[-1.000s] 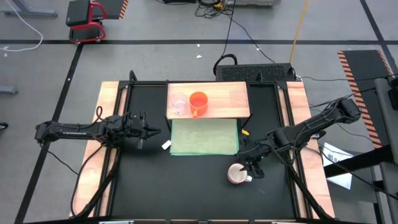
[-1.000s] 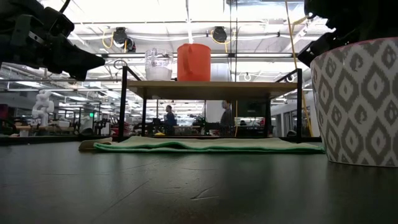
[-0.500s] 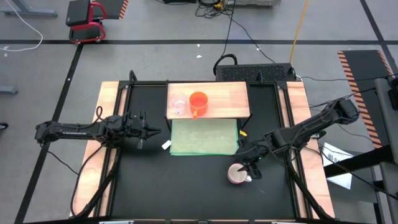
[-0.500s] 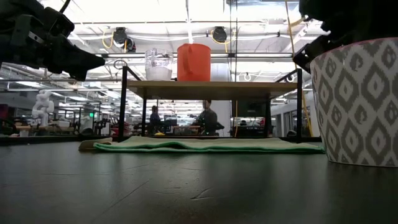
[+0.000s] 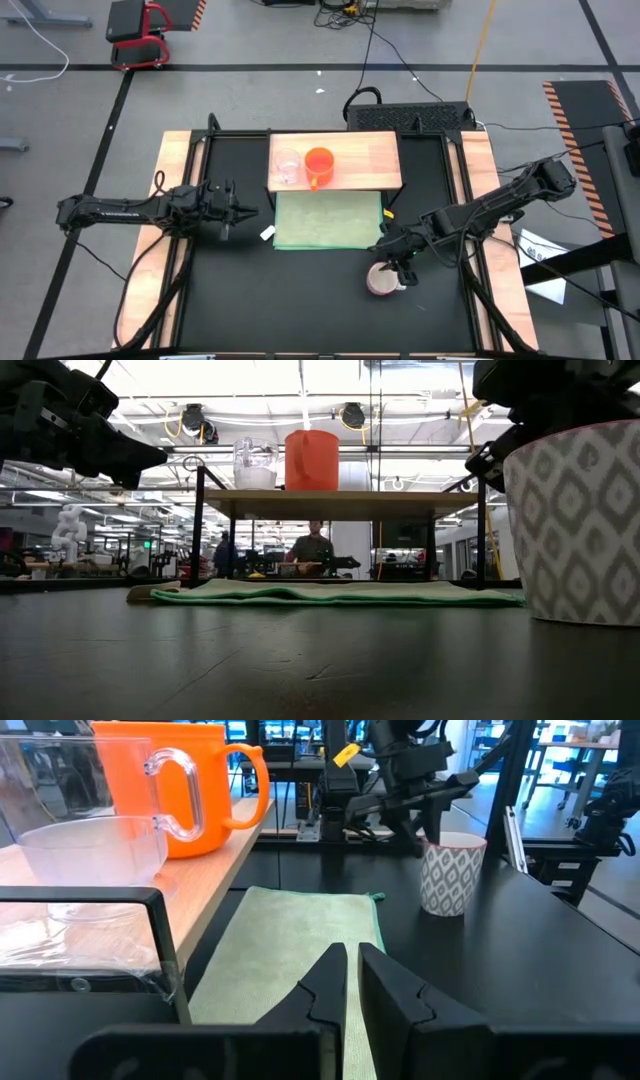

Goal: Stack small to large cups/mugs on shelf
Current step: Put the gray patterned mug on the shelf

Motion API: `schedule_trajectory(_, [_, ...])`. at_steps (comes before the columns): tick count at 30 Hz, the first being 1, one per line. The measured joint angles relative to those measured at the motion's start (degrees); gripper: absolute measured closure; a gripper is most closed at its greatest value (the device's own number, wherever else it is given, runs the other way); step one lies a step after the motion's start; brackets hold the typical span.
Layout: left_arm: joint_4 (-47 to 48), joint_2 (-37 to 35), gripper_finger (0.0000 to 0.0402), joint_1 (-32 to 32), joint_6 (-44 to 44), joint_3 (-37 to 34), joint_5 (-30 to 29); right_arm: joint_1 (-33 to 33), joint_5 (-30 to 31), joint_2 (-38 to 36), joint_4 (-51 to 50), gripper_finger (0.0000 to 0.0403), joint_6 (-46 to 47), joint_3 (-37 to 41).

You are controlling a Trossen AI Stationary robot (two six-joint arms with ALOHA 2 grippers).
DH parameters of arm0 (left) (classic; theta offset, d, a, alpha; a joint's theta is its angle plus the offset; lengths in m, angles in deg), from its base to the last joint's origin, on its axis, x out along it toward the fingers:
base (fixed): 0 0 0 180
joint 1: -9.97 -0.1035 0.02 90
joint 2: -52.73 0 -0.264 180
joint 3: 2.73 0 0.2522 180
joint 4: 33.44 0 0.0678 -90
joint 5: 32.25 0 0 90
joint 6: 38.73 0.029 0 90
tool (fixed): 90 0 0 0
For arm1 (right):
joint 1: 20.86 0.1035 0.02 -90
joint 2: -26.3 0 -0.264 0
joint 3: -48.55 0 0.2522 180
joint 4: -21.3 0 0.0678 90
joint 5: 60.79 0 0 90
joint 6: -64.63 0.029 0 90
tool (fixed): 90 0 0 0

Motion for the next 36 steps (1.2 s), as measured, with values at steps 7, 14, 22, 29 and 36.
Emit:
schedule_trajectory(7, [0.0, 0.0, 0.0369, 0.0, 0.0, 0.0, 0.0, -1.0, 0.3, -0.5, 0.9, 0.0390, 0.0, 0.0])
schedule_trajectory(14, [0.3, 0.0, 0.0369, 0.0, 0.0, 0.0, 0.0, -2.8, 0.3, -1.2, 2.2, 0.0393, 1.1, -1.1])
schedule_trajectory(22, [0.3, 0.0, 0.0369, 0.0, 0.0, 0.0, 0.0, -6.6, 0.5, -2.8, -2.9, 0.0393, 3.4, -11.2])
schedule_trajectory(29, [0.4, 0.0, 0.0369, 0.0, 0.4, 0.0, 0.0, -12.8, 6.1, -2.6, -14.8, 0.0393, 9.0, -21.6])
schedule_trajectory(36, [0.5, 0.0, 0.0369, 0.0, 2.4, 0.0, 0.0, -18.6, 7.5, -2.5, -19.8, 0.0393, 11.2, -23.4])
